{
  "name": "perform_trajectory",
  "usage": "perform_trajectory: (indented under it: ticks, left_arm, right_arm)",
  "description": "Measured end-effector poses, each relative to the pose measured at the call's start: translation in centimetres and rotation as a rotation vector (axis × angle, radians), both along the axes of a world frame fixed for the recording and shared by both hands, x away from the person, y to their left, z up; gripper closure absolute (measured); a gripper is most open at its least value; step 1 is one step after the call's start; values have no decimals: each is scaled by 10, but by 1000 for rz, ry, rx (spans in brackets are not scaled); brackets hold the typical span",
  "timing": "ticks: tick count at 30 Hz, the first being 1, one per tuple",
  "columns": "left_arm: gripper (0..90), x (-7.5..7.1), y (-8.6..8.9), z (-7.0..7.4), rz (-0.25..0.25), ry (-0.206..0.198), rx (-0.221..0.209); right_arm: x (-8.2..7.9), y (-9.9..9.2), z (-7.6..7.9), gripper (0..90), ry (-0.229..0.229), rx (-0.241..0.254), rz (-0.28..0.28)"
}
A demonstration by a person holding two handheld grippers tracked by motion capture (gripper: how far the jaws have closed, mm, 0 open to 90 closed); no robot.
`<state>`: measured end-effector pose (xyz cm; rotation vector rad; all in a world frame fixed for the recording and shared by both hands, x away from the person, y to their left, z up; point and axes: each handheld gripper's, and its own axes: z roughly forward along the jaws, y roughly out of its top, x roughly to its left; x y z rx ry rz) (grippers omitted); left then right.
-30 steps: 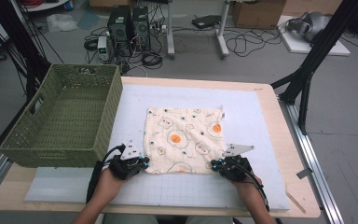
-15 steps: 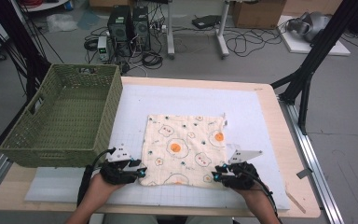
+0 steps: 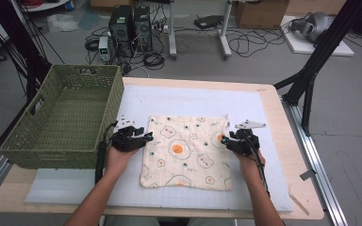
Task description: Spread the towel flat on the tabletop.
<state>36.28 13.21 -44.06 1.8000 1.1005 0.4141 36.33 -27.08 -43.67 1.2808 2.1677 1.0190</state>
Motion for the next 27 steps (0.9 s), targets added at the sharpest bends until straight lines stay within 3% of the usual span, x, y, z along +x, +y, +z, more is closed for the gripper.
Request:
perform_trajectory:
  ticks: [4,7,9,11,12,15,17,18,21,24,27]
  left_arm:
    - [632,4,-8,-8,-4,18,31]
    - [698,4,-17,-10,-26,19,94]
    - [765,4,-25,-11,-61,31,167]
    - [878,3,-30,-10,-47,7,227]
    - [885,4,-30,-9,-21,17,220]
    - [886,5,-29,-9,29,6,233]
    - [884,4,-28,-9,34,2,249]
    - [873,4,-26,-8,34,-1,266]
    - [661,1,-16,-6,55,-3,214]
    - [570,-3,-6,1,35,-17,143]
    - [496,-9,-1,11,13,-77,67]
  right_arm:
    - [13,10,-8,611,33,-40,-11]
    - [18,10,-10,781,42,-3,-3]
    - [17,16,-8,870,42,-44,22]
    - [18,19,-6,877,30,-89,14]
    - [18,18,-6,878,21,-110,-14]
    - [20,11,-7,877,25,-75,-69]
    - [19,11,-7,858,22,-82,-62]
    - [19,12,-6,798,17,-91,-57]
    - [16,10,-3,672,4,-59,-32]
    - [8,5,4,550,-30,-20,-17]
    - [-4,-1,10,461,-70,-4,-4]
